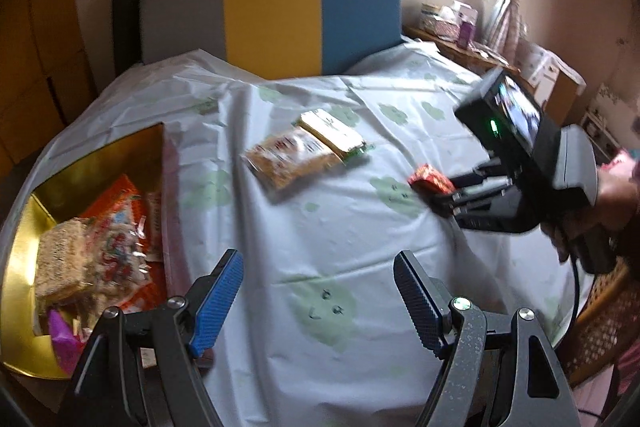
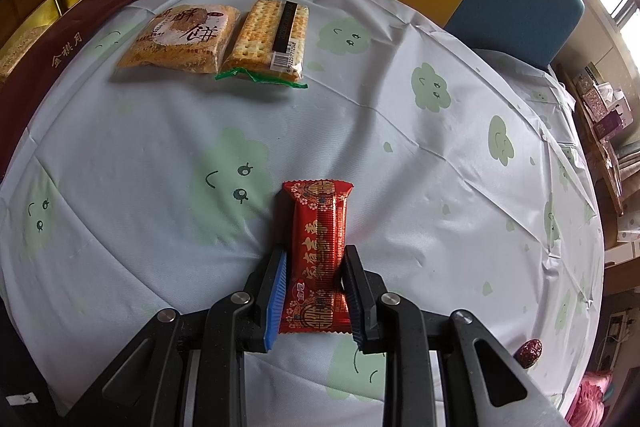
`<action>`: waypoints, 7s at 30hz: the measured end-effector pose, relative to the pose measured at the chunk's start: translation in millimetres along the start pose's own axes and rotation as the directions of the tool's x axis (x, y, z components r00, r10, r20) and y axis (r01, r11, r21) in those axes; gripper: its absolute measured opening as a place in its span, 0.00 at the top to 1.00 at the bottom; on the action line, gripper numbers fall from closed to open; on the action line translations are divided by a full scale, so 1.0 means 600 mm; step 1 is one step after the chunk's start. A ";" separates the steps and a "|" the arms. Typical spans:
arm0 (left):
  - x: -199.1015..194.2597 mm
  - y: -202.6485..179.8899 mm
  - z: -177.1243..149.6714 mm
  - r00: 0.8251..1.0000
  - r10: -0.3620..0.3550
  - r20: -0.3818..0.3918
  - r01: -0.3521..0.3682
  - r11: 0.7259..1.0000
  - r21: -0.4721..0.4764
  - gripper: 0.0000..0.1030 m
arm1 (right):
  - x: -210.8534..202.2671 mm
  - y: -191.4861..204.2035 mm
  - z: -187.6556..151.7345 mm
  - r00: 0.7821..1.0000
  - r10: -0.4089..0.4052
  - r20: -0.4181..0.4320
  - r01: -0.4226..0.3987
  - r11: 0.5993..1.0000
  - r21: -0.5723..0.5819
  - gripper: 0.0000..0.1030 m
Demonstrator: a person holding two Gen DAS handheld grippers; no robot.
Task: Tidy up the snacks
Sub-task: 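Move the left gripper back over the remaining snacks, then carry the red candy bar into the gold box and open the right gripper, then grasp the white round-cake pack with the left gripper, then grasp the saltine cracker pack with the right gripper while the left gripper holds the cake pack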
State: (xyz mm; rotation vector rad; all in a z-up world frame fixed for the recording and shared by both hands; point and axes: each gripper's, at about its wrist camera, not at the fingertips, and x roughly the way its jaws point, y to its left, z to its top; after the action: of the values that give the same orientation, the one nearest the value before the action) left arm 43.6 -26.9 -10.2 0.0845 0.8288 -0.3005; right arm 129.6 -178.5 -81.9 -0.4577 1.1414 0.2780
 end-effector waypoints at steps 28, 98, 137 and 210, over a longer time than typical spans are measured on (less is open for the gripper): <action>0.062 -0.034 -0.108 0.995 -0.091 0.033 0.088 0.994 0.063 0.25 | -0.004 -0.019 0.014 0.999 0.032 -0.034 -0.029 0.996 0.087 0.78; 0.068 -0.051 -0.054 0.985 -0.131 -0.113 0.137 0.989 0.048 0.15 | 0.010 -0.116 0.012 0.997 0.069 -0.034 -0.060 0.973 0.223 0.63; 0.284 0.023 0.194 0.930 0.017 -0.366 0.145 0.901 0.409 0.27 | -0.048 -0.082 0.026 0.994 0.074 0.081 -0.084 0.987 0.136 0.63; 0.118 0.015 -0.028 0.997 0.022 -0.078 -0.022 1.000 -0.007 0.37 | -0.038 -0.081 0.026 0.988 0.140 0.064 -0.150 0.972 0.183 0.63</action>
State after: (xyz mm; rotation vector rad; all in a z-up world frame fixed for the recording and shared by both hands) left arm 79.1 -31.4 -74.2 0.0983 0.9057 -0.2746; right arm 154.7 -213.1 -45.7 -0.1998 1.1415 0.3044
